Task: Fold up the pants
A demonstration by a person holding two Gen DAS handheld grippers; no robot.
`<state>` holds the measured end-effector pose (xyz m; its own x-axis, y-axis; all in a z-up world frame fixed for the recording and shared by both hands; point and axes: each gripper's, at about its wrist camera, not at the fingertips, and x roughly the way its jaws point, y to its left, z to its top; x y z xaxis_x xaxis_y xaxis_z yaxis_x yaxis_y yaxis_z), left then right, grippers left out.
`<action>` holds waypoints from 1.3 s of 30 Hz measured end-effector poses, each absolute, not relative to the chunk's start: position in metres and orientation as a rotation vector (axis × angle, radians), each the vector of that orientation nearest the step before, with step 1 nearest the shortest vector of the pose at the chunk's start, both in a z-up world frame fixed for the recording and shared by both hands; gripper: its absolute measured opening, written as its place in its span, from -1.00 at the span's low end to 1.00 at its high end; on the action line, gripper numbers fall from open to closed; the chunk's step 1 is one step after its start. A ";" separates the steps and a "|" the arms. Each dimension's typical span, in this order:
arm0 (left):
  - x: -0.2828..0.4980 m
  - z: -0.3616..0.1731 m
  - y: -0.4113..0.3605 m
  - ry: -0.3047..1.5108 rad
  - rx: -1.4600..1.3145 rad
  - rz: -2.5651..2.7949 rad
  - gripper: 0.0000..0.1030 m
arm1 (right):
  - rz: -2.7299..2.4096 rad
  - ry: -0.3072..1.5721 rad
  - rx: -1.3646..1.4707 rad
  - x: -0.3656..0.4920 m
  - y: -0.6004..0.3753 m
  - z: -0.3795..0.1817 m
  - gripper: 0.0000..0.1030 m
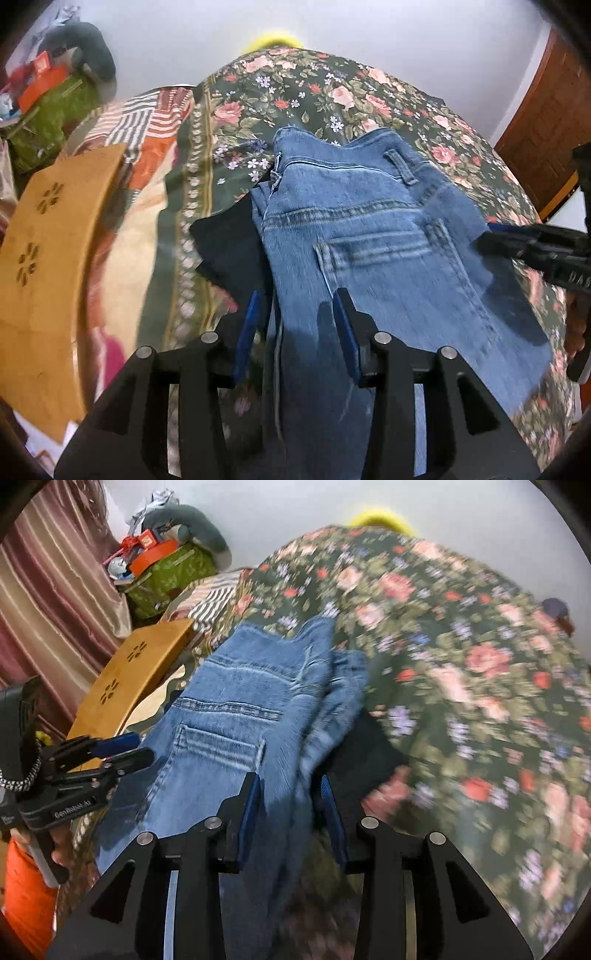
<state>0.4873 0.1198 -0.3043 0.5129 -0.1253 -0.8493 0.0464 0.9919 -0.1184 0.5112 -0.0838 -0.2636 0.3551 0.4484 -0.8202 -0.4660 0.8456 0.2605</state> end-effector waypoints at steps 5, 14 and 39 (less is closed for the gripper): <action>0.439 -0.249 0.121 0.939 -0.092 -0.074 -0.20 | 0.584 0.947 0.009 0.470 -0.115 -0.210 -0.40; 0.319 -0.115 0.100 0.638 -0.039 -0.049 -0.20 | 0.629 0.658 -0.009 0.355 -0.136 -0.089 -0.40; 0.064 -0.002 0.061 0.170 -0.062 -0.027 0.92 | 0.550 0.182 0.036 0.129 -0.150 -0.004 0.52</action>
